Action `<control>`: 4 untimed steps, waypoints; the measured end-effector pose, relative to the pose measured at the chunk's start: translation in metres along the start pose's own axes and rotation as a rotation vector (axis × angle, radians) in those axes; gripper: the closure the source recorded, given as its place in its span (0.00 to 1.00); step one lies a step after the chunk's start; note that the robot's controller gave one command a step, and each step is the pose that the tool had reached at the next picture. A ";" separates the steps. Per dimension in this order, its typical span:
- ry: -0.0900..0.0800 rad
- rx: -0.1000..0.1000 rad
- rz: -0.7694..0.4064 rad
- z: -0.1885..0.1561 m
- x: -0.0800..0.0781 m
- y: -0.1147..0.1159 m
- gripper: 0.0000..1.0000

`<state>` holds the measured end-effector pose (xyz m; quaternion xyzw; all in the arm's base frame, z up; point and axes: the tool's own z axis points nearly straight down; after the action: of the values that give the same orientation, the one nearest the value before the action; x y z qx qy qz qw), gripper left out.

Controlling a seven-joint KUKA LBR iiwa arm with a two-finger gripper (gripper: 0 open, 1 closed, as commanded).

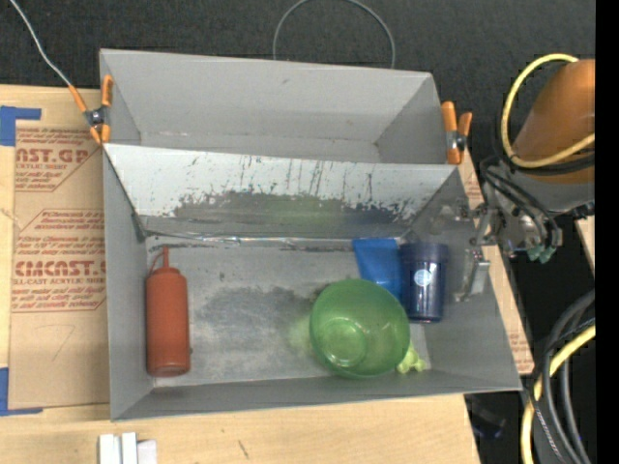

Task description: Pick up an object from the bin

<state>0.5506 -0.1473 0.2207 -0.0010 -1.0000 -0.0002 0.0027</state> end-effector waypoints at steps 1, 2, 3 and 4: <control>-0.008 0.001 -0.002 -0.005 -0.002 0.001 0.00; -0.005 -0.001 0.147 0.042 -0.023 0.035 0.00; -0.003 0.000 0.174 0.062 0.041 0.055 0.00; -0.003 -0.003 0.240 0.128 0.000 0.079 0.00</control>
Offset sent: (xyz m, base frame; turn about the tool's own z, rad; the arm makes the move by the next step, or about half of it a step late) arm 0.0249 0.0390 -0.0489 0.1669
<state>0.5496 -0.0678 0.0932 -0.1205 -0.9927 -0.0014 0.0013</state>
